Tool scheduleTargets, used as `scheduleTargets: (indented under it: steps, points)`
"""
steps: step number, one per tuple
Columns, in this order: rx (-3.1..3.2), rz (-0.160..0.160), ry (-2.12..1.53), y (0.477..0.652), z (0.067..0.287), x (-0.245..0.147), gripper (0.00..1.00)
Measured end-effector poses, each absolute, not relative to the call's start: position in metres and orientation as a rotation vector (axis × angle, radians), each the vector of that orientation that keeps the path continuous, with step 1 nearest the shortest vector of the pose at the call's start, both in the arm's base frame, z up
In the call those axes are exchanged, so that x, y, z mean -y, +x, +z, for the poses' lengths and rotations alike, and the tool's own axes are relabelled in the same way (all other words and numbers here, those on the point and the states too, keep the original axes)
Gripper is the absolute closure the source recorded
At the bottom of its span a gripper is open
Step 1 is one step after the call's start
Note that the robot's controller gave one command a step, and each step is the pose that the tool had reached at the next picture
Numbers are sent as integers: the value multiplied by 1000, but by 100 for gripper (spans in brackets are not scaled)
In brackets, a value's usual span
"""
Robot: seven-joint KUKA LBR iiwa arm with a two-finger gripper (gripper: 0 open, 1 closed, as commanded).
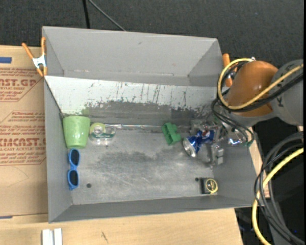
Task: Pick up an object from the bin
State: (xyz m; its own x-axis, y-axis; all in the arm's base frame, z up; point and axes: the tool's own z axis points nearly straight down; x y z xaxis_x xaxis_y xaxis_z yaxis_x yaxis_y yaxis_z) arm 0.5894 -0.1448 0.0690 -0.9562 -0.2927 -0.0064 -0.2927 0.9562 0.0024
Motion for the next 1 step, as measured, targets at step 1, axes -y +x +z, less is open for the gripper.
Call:
scheduleTargets:
  steps: [1]
  points:
    - [-3069,-5,-628,561,177,134,0]
